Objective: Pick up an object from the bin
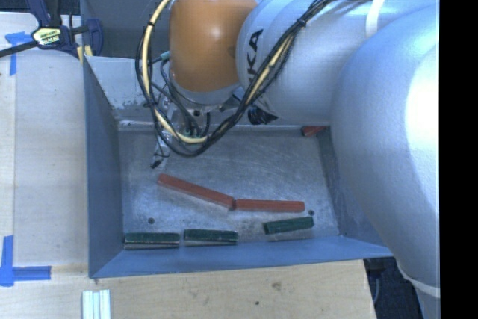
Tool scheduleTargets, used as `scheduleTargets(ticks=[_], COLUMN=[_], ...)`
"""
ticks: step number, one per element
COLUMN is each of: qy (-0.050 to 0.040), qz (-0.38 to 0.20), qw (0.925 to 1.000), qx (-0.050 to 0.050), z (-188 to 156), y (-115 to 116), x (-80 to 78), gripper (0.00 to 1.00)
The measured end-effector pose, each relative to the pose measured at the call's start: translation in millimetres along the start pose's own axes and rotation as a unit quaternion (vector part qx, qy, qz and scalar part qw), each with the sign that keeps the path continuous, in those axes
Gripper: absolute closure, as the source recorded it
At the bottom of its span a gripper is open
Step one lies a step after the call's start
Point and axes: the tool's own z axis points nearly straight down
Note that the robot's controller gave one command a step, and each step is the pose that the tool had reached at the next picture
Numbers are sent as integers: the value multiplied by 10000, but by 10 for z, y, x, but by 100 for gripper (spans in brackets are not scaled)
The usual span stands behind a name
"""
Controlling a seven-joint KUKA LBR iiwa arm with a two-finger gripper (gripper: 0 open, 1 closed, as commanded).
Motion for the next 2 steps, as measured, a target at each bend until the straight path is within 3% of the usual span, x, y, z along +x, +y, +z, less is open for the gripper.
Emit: scheduleTargets(ticks=[1,2], qy=[-3,-44], qz=[-1642,-1533], qw=[9864,9882], qx=[15,-1], z=[1107,1079], y=[-543,-899], x=[423,124], gripper=[0,0])
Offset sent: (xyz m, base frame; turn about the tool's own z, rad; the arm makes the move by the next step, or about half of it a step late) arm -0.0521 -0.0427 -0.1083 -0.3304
